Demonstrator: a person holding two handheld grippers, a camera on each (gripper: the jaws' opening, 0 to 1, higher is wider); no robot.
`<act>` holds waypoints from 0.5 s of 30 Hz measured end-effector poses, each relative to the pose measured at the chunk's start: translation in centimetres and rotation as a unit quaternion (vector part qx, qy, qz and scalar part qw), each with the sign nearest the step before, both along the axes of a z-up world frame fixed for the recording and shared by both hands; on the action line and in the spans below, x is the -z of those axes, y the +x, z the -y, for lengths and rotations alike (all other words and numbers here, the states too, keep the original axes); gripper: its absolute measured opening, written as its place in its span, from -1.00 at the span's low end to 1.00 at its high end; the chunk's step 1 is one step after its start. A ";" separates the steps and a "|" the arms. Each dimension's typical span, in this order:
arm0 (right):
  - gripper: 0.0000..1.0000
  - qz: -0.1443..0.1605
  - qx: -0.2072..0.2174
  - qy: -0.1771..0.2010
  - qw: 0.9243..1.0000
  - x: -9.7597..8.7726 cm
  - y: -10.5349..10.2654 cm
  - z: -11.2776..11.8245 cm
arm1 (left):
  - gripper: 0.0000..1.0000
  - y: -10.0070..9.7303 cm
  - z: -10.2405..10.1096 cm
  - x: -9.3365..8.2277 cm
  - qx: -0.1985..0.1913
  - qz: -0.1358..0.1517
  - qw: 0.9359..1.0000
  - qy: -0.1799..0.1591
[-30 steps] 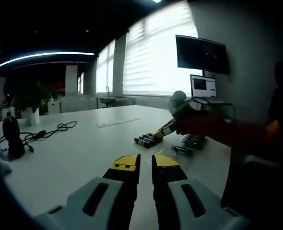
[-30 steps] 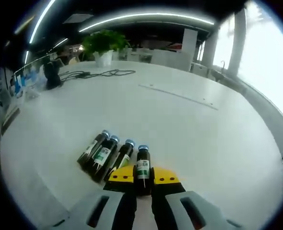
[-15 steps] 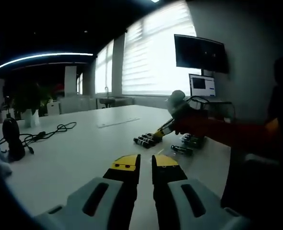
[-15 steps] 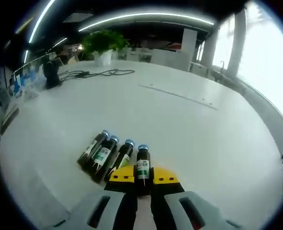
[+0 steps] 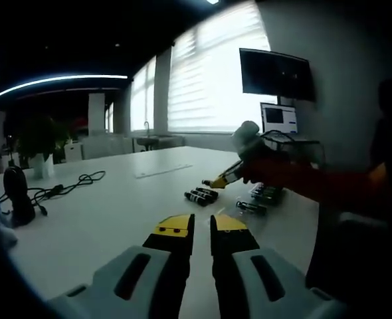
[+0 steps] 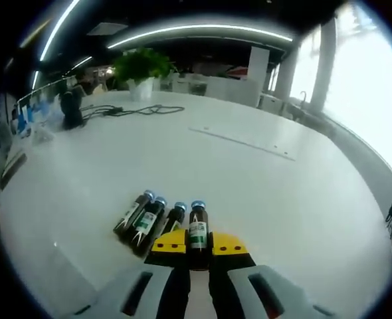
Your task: Grip medicine bottles put into box
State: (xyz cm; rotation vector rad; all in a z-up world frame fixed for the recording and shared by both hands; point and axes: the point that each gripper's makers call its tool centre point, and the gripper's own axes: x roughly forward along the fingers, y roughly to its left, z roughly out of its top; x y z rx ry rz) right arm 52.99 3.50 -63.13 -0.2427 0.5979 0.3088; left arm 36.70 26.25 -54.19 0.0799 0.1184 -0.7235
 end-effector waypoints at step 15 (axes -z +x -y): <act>-0.89 0.025 -0.005 0.031 0.999 -2.3 -2.5 -0.6 | -0.93 -0.1 0.2 0.0 0.004 0.001 1.000 0.002</act>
